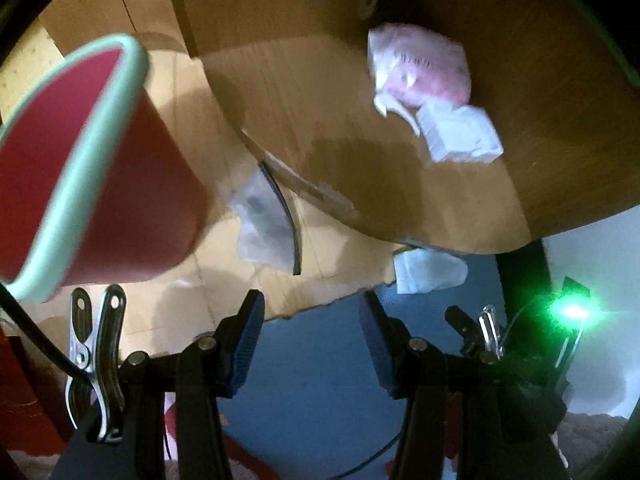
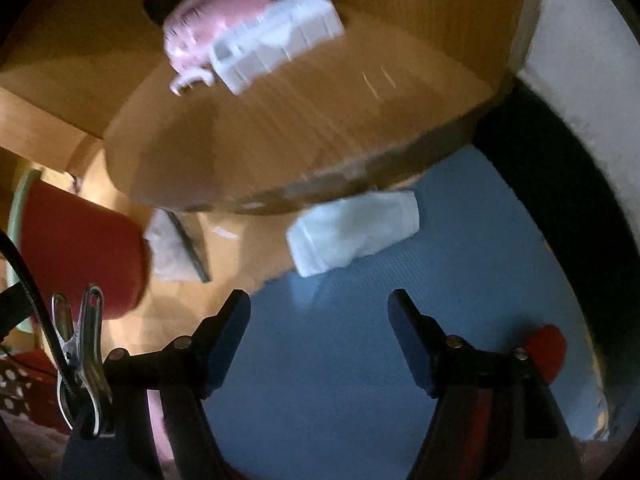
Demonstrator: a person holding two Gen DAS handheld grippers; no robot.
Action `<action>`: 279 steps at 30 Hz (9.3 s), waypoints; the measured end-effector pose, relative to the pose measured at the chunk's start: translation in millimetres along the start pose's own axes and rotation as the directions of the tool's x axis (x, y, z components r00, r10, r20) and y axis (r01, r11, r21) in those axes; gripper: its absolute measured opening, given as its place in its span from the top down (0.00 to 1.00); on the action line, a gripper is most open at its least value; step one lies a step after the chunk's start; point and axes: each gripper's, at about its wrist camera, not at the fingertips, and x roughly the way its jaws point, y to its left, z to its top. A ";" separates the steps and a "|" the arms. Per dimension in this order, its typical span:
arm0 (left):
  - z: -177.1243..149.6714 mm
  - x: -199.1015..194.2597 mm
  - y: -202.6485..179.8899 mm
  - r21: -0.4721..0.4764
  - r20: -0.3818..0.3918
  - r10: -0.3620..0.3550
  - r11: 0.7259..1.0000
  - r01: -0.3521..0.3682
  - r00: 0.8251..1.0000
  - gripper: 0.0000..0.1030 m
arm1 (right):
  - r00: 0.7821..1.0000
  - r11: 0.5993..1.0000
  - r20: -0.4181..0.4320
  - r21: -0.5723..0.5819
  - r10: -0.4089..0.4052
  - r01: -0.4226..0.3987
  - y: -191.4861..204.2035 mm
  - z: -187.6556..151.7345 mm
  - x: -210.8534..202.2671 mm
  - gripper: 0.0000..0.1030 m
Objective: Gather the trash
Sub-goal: 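Lower the left gripper to the clear plastic bag while the right gripper reaches the white cloth on the floor, then close the left gripper on the plastic bag while the right gripper closes on the white cloth, then lift the plastic bag with the left gripper while the right gripper carries the cloth over the bucket, then open the left gripper to drop the plastic bag while the right gripper drops the cloth into the bucket, then move both grippers back up toward the desktop items, then close the left gripper on the white shuttlecock while the right gripper reaches the crumpled wrapper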
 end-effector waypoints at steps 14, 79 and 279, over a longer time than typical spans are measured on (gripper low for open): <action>21.8 119.6 23.1 -0.066 -0.020 0.074 0.995 -0.075 0.997 0.49 | 0.994 0.979 0.069 -0.177 -0.088 0.099 7.7 9.5 71.6 0.23; 10.0 -10.0 11.5 -0.019 0.092 -0.062 0.998 0.064 0.994 0.88 | 0.990 0.942 0.140 -0.329 -0.018 0.064 65.7 -7.3 -29.5 0.84; 115.8 -229.0 -45.3 0.164 0.554 -0.211 0.976 0.142 0.806 0.73 | 0.627 0.881 0.621 -0.368 0.471 -0.298 98.5 94.0 -318.5 0.40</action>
